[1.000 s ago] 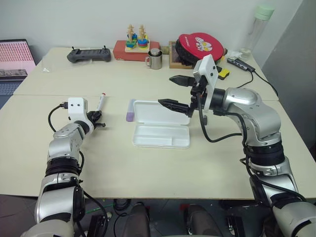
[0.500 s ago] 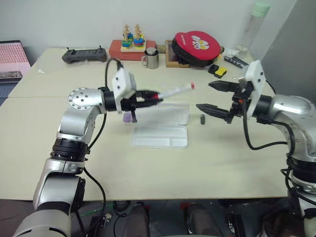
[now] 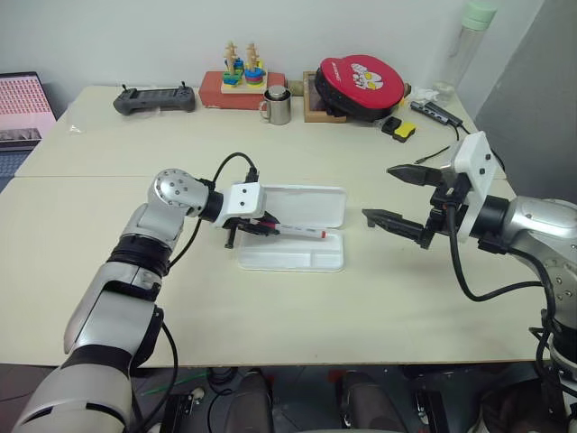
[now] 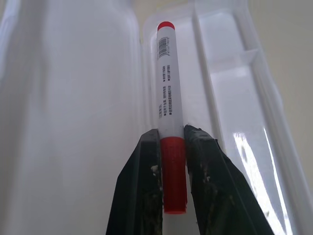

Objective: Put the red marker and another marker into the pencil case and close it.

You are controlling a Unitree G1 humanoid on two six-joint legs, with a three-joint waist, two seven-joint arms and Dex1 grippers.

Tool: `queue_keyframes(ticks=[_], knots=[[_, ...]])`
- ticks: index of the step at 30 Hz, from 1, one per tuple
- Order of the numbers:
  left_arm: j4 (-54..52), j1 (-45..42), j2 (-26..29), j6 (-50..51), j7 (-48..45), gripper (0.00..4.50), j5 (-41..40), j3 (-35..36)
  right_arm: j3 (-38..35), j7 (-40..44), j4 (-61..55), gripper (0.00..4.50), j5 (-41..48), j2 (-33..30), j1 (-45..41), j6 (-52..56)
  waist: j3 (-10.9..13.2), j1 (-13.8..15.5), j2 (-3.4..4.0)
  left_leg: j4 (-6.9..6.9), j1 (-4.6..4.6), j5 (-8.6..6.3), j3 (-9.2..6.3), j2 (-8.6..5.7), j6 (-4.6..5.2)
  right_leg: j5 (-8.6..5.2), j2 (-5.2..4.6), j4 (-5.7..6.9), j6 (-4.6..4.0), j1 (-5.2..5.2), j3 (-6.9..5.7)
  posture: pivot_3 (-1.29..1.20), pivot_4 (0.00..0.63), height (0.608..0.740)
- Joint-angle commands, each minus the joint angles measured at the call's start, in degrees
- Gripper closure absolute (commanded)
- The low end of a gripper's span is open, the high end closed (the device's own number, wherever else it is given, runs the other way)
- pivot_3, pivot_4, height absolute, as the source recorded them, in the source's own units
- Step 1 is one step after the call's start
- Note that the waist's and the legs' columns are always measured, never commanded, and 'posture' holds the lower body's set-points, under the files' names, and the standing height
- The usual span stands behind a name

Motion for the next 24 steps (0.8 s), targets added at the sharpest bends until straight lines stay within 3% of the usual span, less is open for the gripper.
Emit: queue_keyframes(ticks=[1, 2, 11, 16, 20, 24], knots=[[-3.0, 0.4, 0.6, 3.0, -1.0, 3.73, -1.5, 2.0, -0.8, -1.3, -1.7, 0.0, 1.2, -0.4, -0.5, -0.2, 0.0, 0.0, 0.0, 0.0, 0.01, 0.0, -0.02, 0.0, 0.0, 0.0, 0.0, 0.02, 0.0, 0.0, -0.01, 0.0, 0.15, 0.74], [-4.0, 0.8, 0.6, 4.5, -1.7, 3.38, -2.3, 2.3, -0.5, -1.4, -1.6, 0.0, 1.3, -0.5, -0.5, -0.4, 0.0, -0.1, 0.0, 0.0, 0.02, 0.0, -0.01, 0.0, 0.0, 0.0, 0.0, 0.03, 0.01, 0.0, -0.01, 0.0, 0.15, 0.74], [-11.6, 3.8, 2.5, 10.0, -1.2, 1.78, -3.1, 3.6, 1.5, -1.4, 0.3, 0.0, 1.7, -0.4, -2.7, -1.0, 0.0, -0.2, 0.01, 0.03, 0.03, 0.0, -0.03, 0.01, 0.01, 0.0, 0.01, 0.06, 0.01, 0.01, 0.0, 0.0, 0.15, 0.74], [-19.6, 4.9, 1.0, 23.3, -0.3, 0.86, -12.2, 9.3, 1.6, -1.6, 0.2, 0.0, 2.3, -0.2, -3.1, -0.9, 0.0, -0.2, 0.0, 0.04, 0.02, 0.01, -0.06, 0.01, 0.01, 0.0, 0.01, 0.07, 0.01, 0.02, -0.03, 0.0, 0.15, 0.74], [-25.9, 3.8, -2.1, 40.4, 11.4, 0.08, -23.7, 20.8, 1.8, -1.8, 1.1, 0.0, 2.8, 0.7, -4.1, -1.4, 0.0, -0.1, 0.0, 0.11, 0.02, 0.01, -0.09, 0.01, 0.01, 0.0, 0.01, 0.08, 0.03, 0.06, -0.06, 0.0, 0.15, 0.74], [-28.7, 3.1, -4.5, 48.4, 22.7, 0.01, -28.9, 28.5, 2.2, -2.2, 2.9, 0.0, 2.2, 1.9, -5.3, -2.8, 0.0, -0.1, 0.0, 0.14, 0.04, 0.01, -0.12, 0.01, 0.01, 0.01, 0.01, 0.11, 0.07, 0.08, -0.07, 0.0, 0.15, 0.74]])
